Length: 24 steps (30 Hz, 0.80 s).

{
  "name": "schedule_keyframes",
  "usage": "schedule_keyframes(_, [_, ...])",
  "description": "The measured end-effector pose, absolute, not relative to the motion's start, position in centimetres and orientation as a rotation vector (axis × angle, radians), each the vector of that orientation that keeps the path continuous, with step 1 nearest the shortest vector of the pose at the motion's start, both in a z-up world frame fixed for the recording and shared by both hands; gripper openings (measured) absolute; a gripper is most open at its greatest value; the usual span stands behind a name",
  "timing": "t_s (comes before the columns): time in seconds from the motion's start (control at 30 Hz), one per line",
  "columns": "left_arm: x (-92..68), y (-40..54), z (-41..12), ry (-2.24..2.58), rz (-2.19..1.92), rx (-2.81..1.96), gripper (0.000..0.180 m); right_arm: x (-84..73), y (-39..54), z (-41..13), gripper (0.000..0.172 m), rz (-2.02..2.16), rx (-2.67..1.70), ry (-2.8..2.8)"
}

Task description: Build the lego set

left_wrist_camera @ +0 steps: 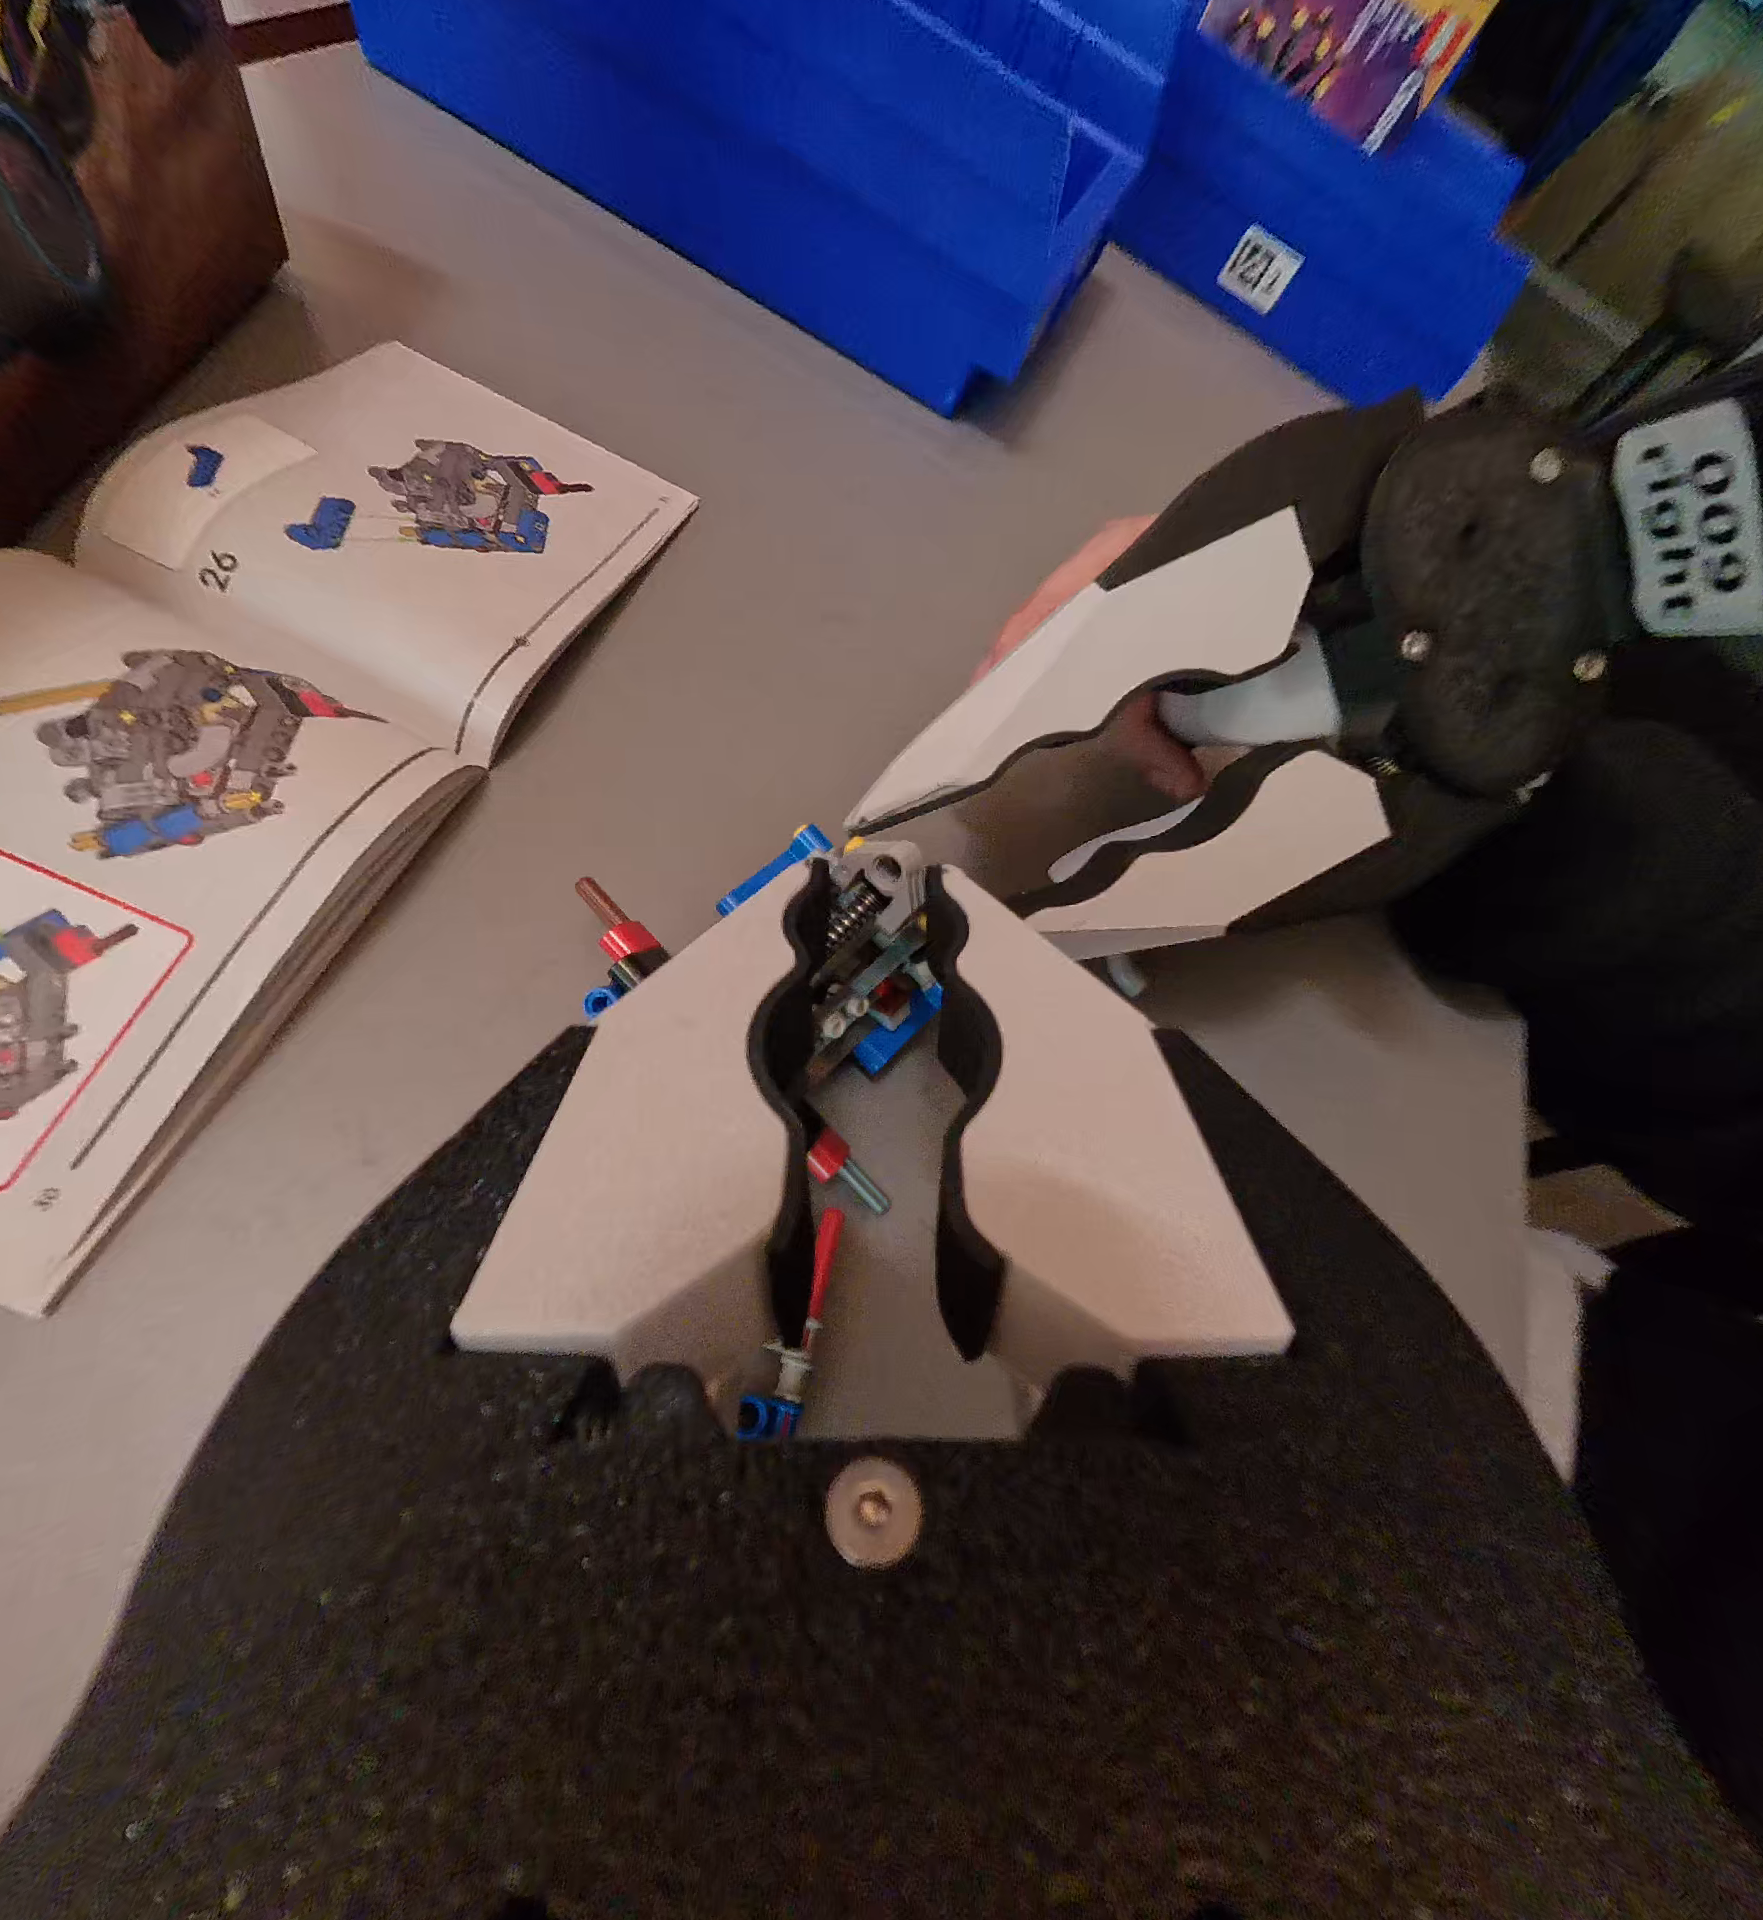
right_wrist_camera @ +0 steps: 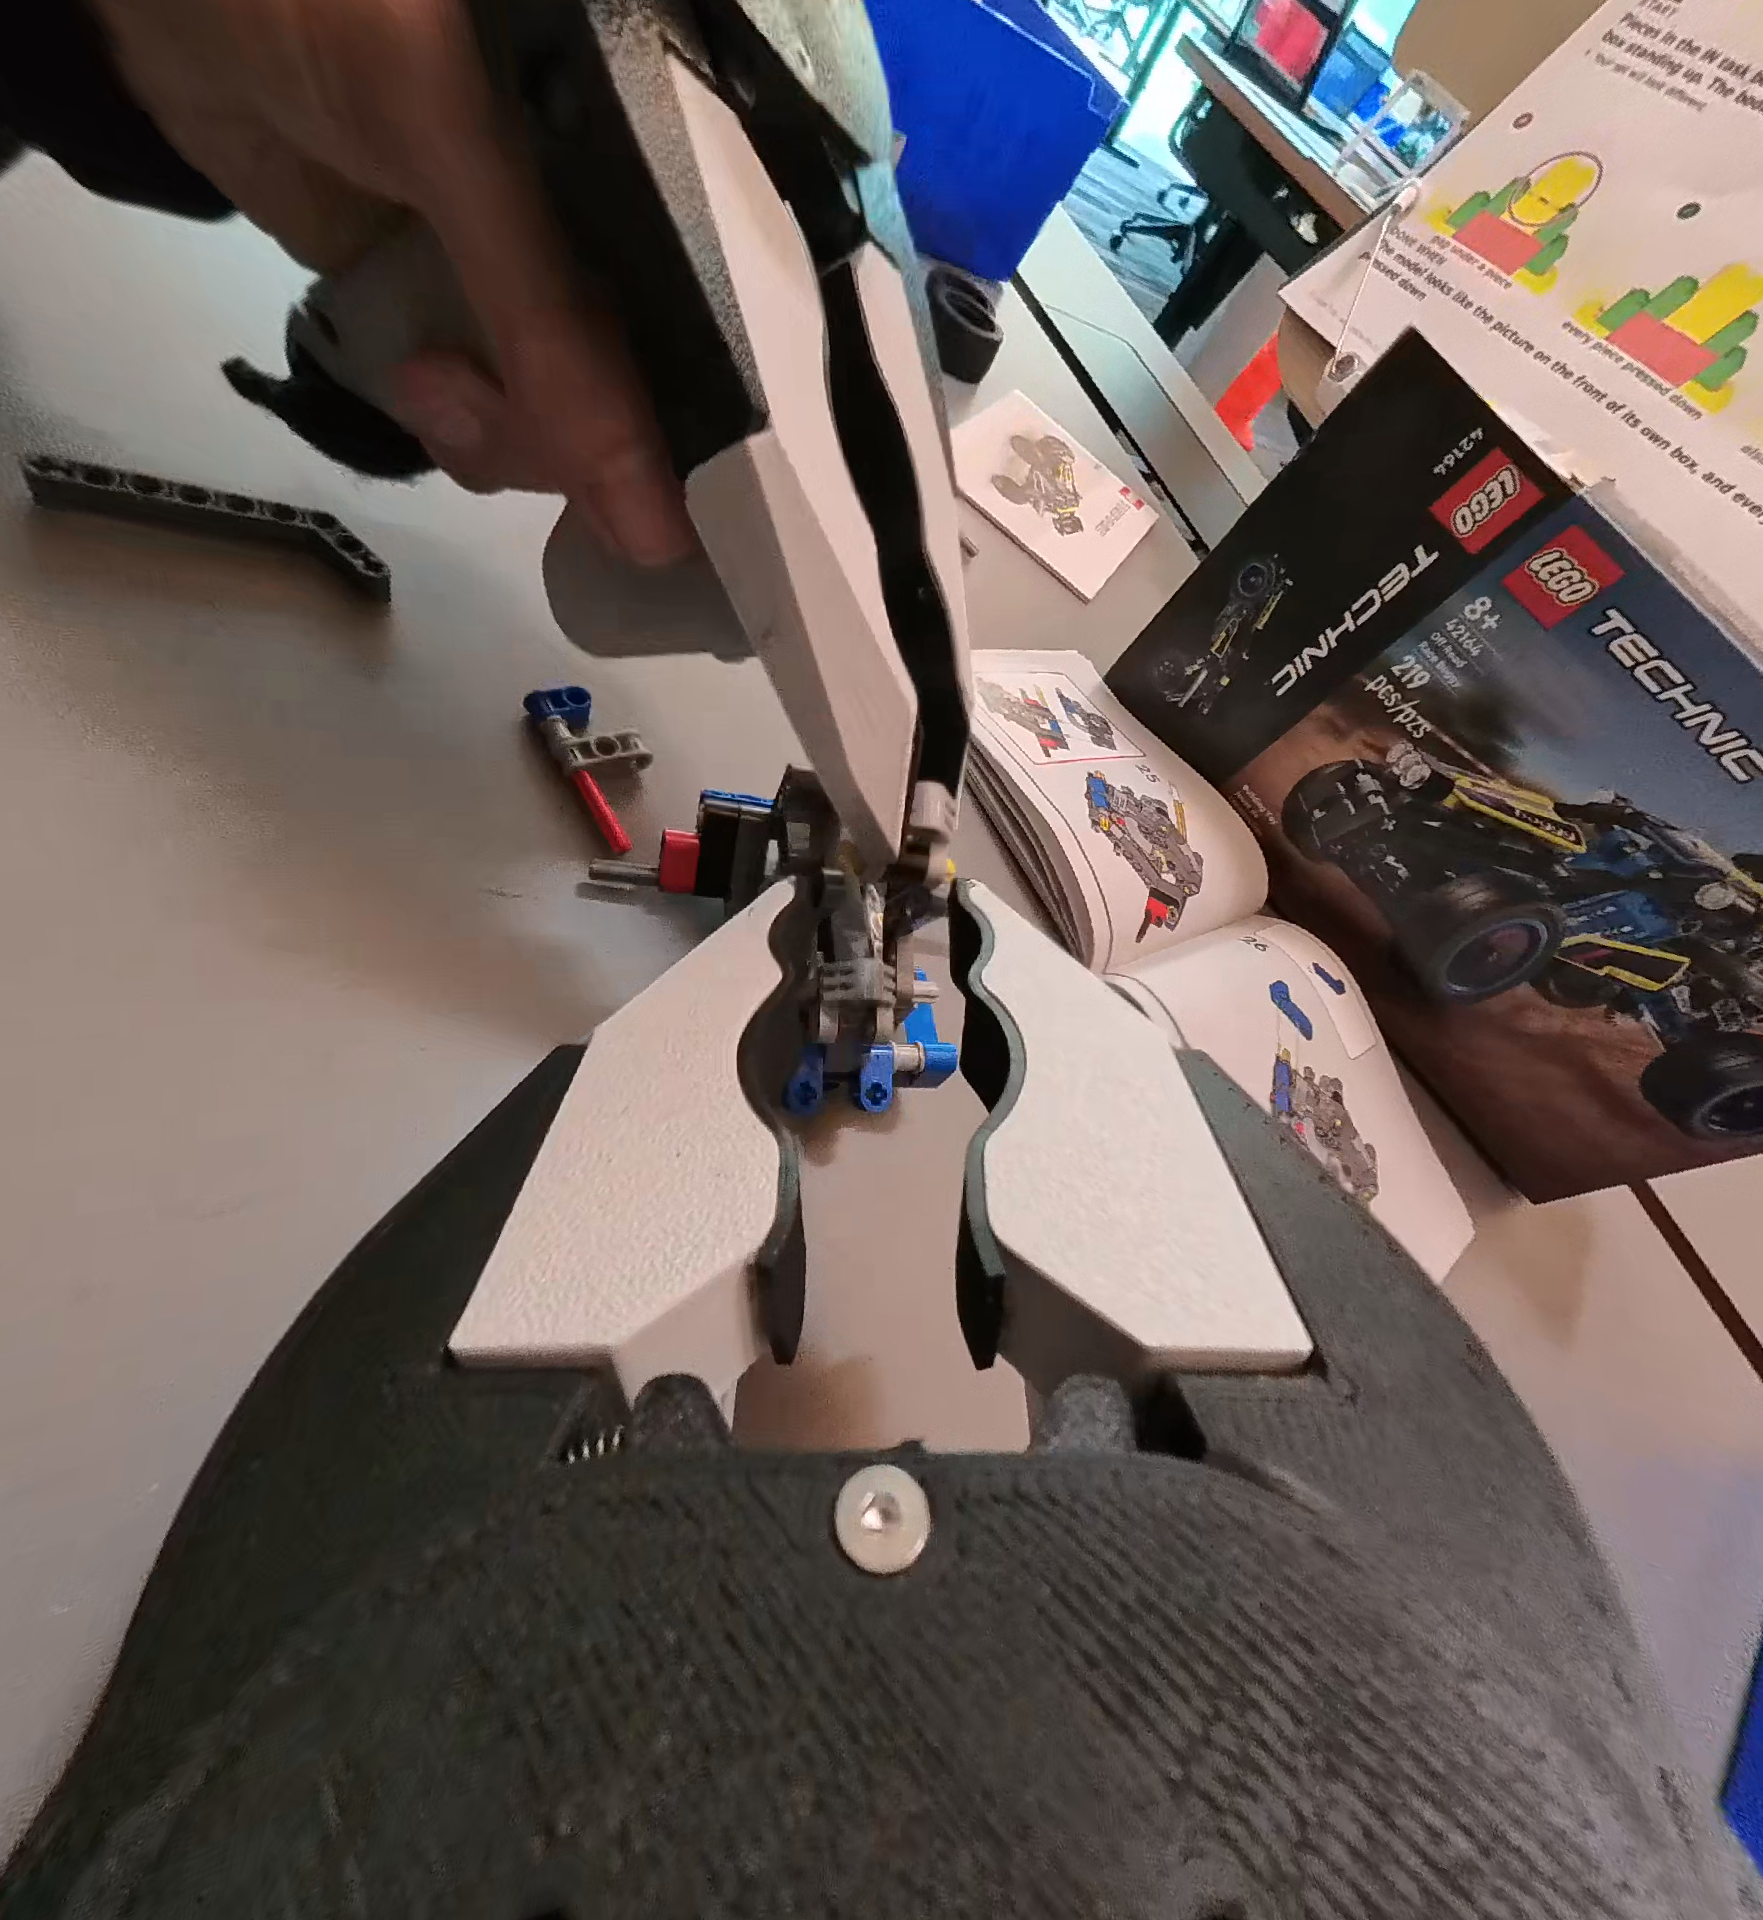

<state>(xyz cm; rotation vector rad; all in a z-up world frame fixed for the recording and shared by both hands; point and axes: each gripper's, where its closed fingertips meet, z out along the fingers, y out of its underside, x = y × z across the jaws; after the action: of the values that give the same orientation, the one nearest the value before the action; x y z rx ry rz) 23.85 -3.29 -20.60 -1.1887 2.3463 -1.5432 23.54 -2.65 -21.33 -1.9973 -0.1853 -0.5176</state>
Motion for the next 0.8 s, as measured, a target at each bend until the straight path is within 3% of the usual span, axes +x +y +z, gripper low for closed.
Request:
schedule_keyframes(0.2, [23.5,-2.7,-20.7,2.418,-1.838,-1.32,0.015,23.4,-3.2,-21.0,0.036,-0.391,-1.983,-0.166])
schedule_keyframes(0.3, [23.2,-2.5,-20.0,2.414,-1.979,-1.351,0.015,23.9,-3.7,-21.0,0.026,-0.326,-1.987,-0.13])
schedule_keyframes(0.57, [22.5,-2.6,-19.9,2.5,-2.014,-1.341,0.015,23.6,-2.3,-22.0,0.022,-0.152,-2.056,-0.163])
schedule_keyframes(0.8, [22.3,-3.0,-20.1,2.532,-2.004,-1.329,0.015,22.4,-3.1,-19.2,0.015,-0.149,-1.894,-0.234])
